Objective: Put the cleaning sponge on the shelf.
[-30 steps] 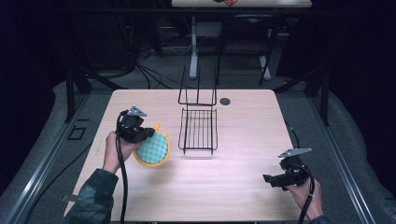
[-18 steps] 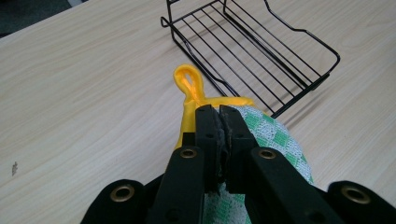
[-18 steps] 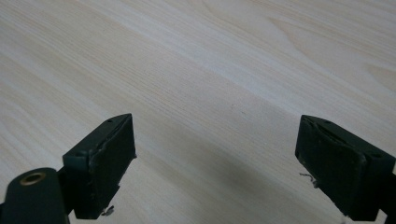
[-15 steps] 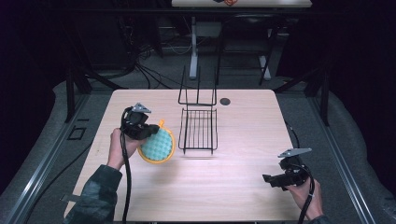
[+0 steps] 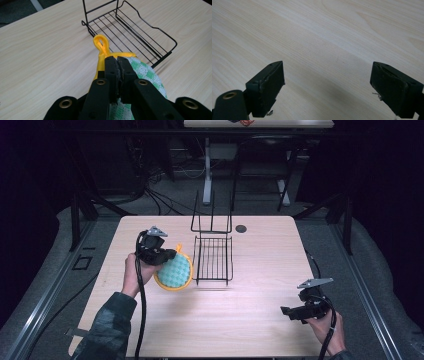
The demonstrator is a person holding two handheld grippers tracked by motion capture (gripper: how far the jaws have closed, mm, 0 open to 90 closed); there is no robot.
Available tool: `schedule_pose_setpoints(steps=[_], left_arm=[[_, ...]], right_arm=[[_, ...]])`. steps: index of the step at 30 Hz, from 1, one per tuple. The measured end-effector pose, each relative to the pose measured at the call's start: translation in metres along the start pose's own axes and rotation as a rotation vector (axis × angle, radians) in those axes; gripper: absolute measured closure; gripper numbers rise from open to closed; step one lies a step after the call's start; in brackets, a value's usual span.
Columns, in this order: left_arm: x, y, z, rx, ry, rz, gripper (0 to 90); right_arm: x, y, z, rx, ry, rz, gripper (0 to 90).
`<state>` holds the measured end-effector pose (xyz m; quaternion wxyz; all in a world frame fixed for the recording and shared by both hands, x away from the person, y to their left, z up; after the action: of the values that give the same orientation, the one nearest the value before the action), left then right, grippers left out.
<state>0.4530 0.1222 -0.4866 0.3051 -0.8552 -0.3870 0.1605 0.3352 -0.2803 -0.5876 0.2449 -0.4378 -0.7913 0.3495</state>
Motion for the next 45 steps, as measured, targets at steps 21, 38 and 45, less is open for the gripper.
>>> schedule_pose_setpoints(steps=[21,38,45], left_arm=[[-0.007,0.024,-0.016,-0.03,-0.042,0.033,87.3],[-0.011,0.034,-0.022,-0.062,-0.063,0.042,87.3],[-0.009,0.037,-0.025,-0.076,-0.078,0.046,87.3]], right_arm=[[0.0,0.0,-0.001,-0.003,-0.006,0.002,11.9],[0.001,0.001,-0.001,0.005,-0.007,-0.002,12.0],[0.001,0.001,0.0,0.008,-0.004,-0.003,12.1]])
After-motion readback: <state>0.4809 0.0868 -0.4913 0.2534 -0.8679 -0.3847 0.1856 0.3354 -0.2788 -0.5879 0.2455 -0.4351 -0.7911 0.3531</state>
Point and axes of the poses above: each handheld gripper's, and its own axes: y roughly forward along the jaws, z roughly out of its underside, x roughly to its left, the point moved 8 cm from there along y, roughly forward along the jaws, and after that the axes turned 4 degrees about -x, right-handed, at the moved point
